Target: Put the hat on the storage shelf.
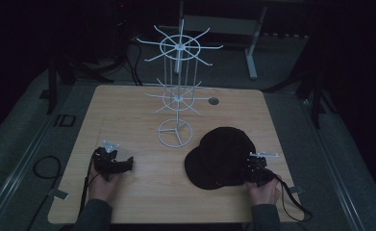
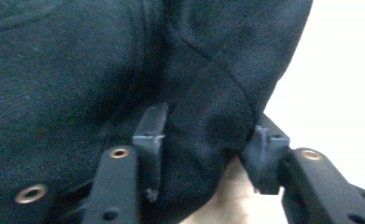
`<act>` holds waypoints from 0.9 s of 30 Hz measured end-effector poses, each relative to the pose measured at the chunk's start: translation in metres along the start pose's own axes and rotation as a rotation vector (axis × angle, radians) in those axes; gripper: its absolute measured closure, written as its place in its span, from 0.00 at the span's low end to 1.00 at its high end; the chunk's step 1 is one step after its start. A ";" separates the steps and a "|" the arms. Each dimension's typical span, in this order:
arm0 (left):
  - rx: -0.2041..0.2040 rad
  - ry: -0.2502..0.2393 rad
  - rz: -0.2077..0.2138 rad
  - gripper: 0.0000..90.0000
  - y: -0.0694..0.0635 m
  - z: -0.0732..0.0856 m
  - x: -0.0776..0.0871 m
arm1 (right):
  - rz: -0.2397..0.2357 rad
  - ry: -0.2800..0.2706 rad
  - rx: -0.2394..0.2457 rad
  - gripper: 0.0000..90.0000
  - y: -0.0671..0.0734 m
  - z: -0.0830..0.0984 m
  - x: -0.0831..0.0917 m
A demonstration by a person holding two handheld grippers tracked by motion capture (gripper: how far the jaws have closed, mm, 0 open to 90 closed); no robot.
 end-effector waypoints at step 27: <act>0.000 0.000 0.000 0.10 0.000 0.000 0.000 | -0.030 -0.032 -0.075 0.84 -0.021 -0.044 -0.012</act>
Point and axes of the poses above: each handheld gripper's, and its own axes: x roughly backward along the jaws, z roughly out of its underside, y roughly to its left, the point moved 10 cm from there along -x, roughly forward along the jaws, and after that the axes turned 10 degrees about y, right-handed, at the moved point
